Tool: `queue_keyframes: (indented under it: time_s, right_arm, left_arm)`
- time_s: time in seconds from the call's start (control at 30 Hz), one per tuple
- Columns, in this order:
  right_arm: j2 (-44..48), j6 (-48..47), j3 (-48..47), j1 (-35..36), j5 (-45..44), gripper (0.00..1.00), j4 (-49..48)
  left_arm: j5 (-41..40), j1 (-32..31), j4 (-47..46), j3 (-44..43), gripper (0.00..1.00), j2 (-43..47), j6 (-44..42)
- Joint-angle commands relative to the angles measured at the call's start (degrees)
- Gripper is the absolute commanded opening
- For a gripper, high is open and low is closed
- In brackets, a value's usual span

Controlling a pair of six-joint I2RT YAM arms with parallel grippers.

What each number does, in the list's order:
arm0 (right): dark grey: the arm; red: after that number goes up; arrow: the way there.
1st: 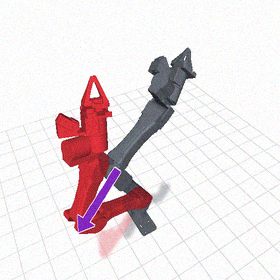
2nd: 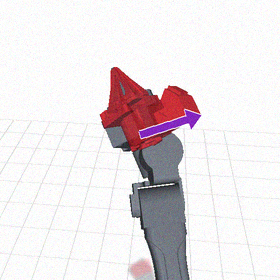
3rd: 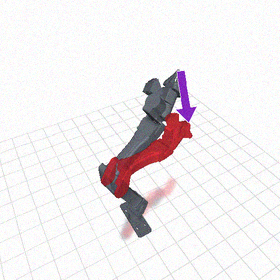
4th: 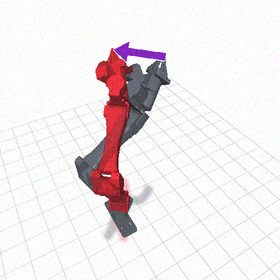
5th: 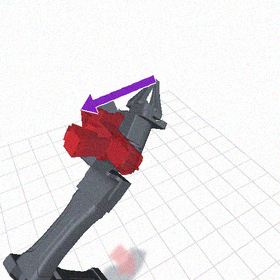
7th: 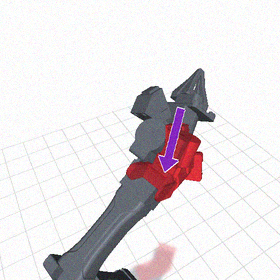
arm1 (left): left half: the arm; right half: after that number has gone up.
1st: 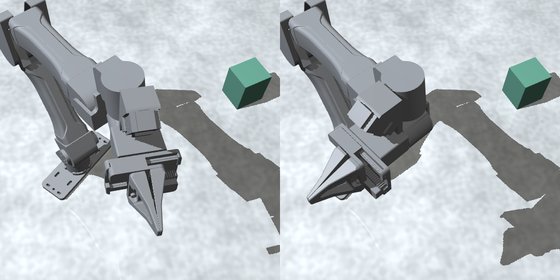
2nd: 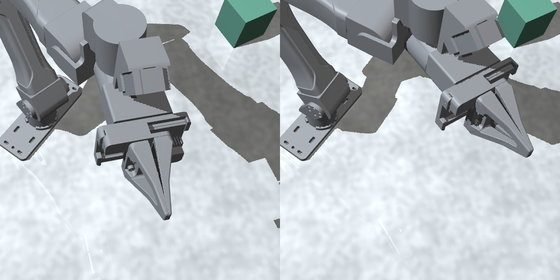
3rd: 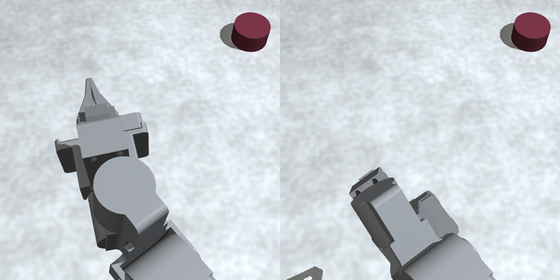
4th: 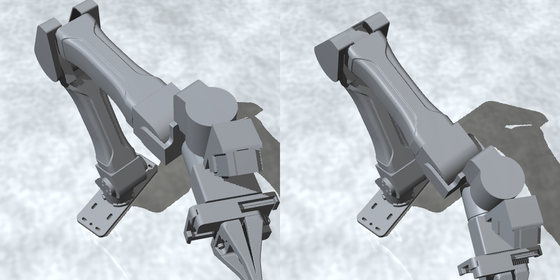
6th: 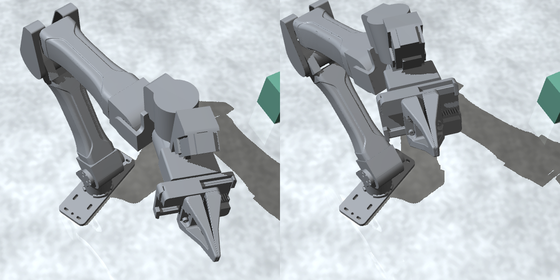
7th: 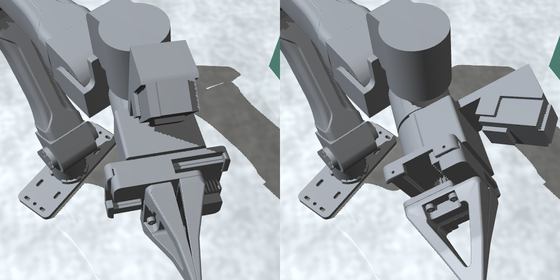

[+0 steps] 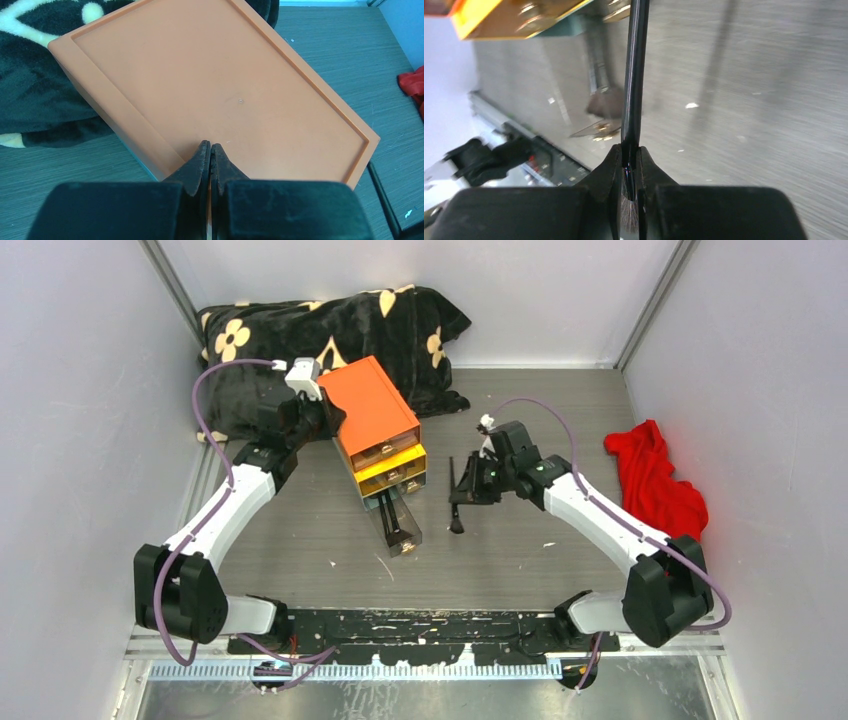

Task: Organize the makeup
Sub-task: Pick up the makeup tool from the center of the board, then place the makeup tool in the drawer.

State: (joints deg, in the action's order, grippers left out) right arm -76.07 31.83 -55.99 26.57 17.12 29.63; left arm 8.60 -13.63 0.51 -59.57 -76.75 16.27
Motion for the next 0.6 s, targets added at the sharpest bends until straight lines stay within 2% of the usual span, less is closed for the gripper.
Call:
queue_keyframes:
  time_s: [0.0, 0.23, 0.4, 0.57]
  right_arm:
    - [-0.68, 8.6, -0.83, 4.24, 10.78, 0.01, -9.71]
    - [-7.23, 20.04, 1.05, 12.14, 17.56, 0.01, -27.18]
    - [-10.86, 23.7, 0.11, 15.69, 17.92, 0.01, -32.03]
    - [-10.59, 26.66, 3.89, 17.74, 17.28, 0.01, -35.26]
  left_arm:
    - [-1.3, 0.48, 8.62, 0.36, 0.0, -1.66, -0.61]
    - [-1.39, 0.46, 8.69, 0.03, 0.0, -1.67, -0.62]
    - [-1.55, 0.55, 8.89, 0.2, 0.0, -1.4, -0.82]
    - [-1.61, 0.54, 8.79, 0.65, 0.0, -1.31, -0.94]
